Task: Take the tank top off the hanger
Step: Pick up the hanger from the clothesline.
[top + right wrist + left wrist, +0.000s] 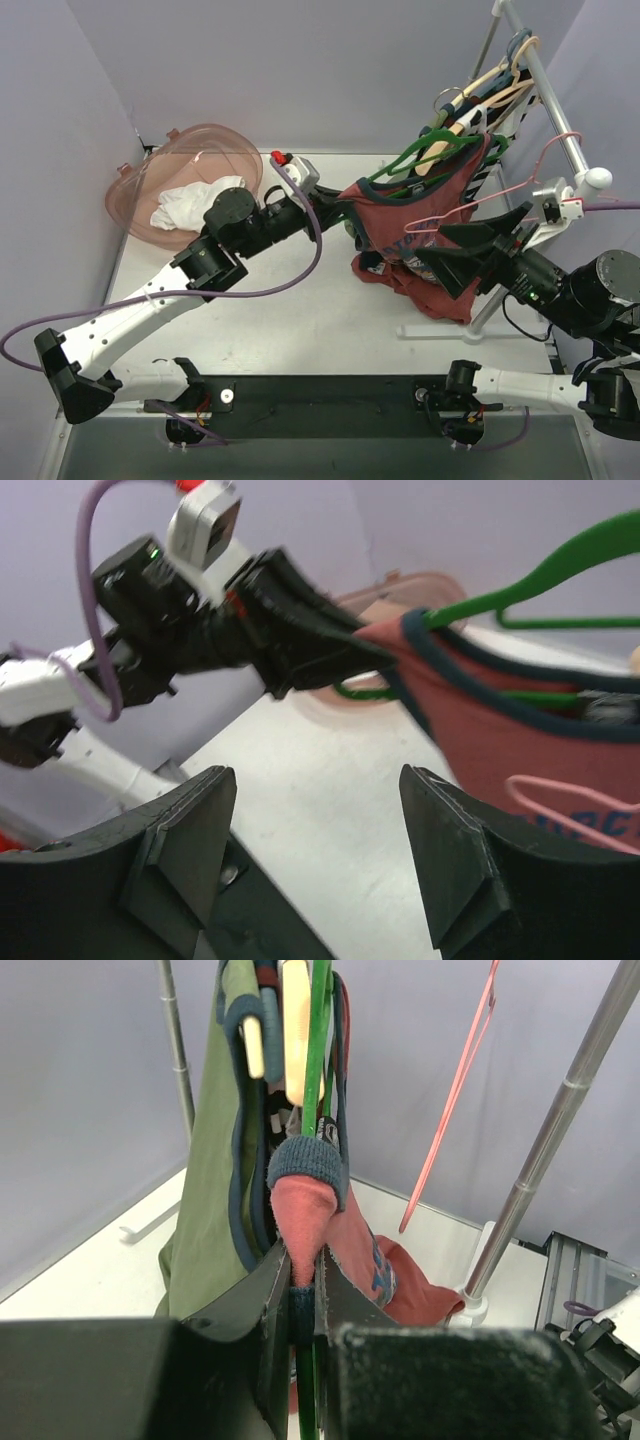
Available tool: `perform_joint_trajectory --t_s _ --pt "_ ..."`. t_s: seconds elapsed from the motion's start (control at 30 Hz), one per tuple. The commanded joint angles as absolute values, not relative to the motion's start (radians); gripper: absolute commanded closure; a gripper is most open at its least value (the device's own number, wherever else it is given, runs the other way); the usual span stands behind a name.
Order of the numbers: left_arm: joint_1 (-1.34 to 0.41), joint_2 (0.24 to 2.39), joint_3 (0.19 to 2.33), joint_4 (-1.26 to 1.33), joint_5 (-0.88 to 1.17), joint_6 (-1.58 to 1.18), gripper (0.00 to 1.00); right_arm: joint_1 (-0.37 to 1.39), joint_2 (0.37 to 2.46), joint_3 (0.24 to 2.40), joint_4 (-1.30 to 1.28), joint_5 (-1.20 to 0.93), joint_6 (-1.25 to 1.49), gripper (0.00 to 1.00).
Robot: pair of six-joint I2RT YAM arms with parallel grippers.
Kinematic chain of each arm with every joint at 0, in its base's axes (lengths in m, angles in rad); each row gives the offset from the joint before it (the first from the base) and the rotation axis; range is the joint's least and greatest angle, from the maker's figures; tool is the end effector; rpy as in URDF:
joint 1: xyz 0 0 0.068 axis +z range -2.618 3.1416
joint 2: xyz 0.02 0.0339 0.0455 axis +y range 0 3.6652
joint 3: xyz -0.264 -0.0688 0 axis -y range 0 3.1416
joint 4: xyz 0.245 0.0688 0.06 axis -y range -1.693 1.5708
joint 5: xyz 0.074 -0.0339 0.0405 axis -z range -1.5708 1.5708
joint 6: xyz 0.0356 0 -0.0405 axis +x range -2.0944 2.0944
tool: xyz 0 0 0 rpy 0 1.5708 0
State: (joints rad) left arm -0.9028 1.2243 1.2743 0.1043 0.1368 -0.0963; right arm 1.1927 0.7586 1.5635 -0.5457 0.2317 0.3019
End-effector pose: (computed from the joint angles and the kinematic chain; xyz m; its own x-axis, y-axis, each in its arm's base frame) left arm 0.1696 -0.2228 0.4508 0.0119 -0.1689 -0.9856 0.8664 0.4939 -0.0741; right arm 0.0297 0.0527 0.5411 -0.1543 0.3956 -0.9054 -0.8135 0.4692 0.3436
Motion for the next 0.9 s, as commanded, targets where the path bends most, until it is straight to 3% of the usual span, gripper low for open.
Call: perform_joint_trajectory --t_s 0.0,0.4,0.87 --pt "-0.871 1.108 1.238 0.17 0.166 -0.117 1.0 1.198 0.837 1.618 -0.378 0.475 0.11 0.34" --pt "-0.835 0.858 1.052 0.072 0.184 -0.123 1.0 1.184 1.046 1.718 -0.222 0.615 -0.121 0.46" --pt "-0.831 0.706 0.994 0.008 0.19 -0.137 1.0 1.051 1.144 1.638 -0.089 0.571 0.058 0.6"
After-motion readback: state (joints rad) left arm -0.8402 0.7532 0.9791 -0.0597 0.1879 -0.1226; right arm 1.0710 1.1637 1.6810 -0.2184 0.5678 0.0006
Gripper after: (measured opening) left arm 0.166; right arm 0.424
